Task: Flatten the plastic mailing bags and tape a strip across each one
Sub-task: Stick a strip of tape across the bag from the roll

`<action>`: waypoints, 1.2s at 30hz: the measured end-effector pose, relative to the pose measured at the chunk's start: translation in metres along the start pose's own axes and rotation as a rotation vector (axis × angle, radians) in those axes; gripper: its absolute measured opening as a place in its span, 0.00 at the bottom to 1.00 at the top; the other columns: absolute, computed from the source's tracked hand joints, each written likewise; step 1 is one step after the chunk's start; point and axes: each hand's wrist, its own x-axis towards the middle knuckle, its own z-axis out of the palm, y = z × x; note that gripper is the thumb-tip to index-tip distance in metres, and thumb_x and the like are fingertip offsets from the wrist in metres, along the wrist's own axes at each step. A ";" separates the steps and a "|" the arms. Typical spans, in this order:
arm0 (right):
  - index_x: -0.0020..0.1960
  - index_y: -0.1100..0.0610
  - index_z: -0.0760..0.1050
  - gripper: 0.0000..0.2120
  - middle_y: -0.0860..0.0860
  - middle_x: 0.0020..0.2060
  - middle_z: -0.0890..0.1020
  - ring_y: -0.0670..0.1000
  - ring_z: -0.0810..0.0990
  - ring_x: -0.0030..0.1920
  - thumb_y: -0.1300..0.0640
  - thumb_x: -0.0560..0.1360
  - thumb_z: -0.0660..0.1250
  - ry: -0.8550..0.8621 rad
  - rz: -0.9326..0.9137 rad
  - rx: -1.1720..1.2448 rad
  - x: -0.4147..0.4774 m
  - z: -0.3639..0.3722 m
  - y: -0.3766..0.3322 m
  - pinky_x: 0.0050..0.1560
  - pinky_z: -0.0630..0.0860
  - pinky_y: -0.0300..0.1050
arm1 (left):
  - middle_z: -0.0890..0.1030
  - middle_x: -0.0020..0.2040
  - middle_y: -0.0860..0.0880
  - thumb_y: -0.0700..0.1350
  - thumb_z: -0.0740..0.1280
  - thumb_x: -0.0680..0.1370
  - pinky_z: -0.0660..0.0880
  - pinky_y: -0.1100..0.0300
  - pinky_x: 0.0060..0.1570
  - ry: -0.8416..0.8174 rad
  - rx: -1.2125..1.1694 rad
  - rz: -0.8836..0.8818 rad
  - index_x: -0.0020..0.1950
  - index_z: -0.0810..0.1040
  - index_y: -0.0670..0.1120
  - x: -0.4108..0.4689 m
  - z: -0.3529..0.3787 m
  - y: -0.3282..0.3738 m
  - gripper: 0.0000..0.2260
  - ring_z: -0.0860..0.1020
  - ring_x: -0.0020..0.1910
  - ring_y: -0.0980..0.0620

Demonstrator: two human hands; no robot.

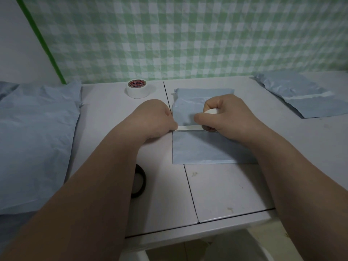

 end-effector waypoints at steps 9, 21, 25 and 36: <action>0.26 0.55 0.71 0.15 0.49 0.25 0.75 0.43 0.71 0.25 0.58 0.68 0.70 -0.017 -0.019 -0.037 0.000 0.003 -0.001 0.24 0.66 0.30 | 0.78 0.41 0.39 0.42 0.68 0.73 0.67 0.57 0.39 0.006 0.043 0.015 0.39 0.79 0.38 0.002 0.001 -0.002 0.07 0.71 0.38 0.48; 0.27 0.58 0.71 0.13 0.51 0.26 0.73 0.45 0.70 0.26 0.58 0.68 0.69 -0.024 -0.032 -0.100 0.003 0.008 0.002 0.23 0.65 0.31 | 0.80 0.46 0.38 0.42 0.68 0.73 0.68 0.57 0.40 0.018 0.074 0.013 0.43 0.80 0.36 0.006 0.005 -0.002 0.09 0.72 0.39 0.48; 0.29 0.61 0.73 0.12 0.52 0.28 0.74 0.45 0.70 0.27 0.58 0.69 0.69 -0.023 -0.036 -0.104 0.004 0.009 0.004 0.25 0.65 0.33 | 0.77 0.41 0.41 0.42 0.67 0.73 0.68 0.56 0.40 0.009 0.091 0.023 0.40 0.77 0.40 0.005 0.005 -0.002 0.05 0.72 0.39 0.47; 0.32 0.62 0.71 0.12 0.52 0.28 0.71 0.47 0.67 0.28 0.58 0.69 0.69 -0.036 -0.051 -0.105 0.004 0.014 0.006 0.31 0.65 0.41 | 0.79 0.45 0.41 0.42 0.66 0.74 0.65 0.61 0.34 0.041 0.181 0.053 0.46 0.78 0.38 0.006 0.007 0.000 0.07 0.74 0.42 0.46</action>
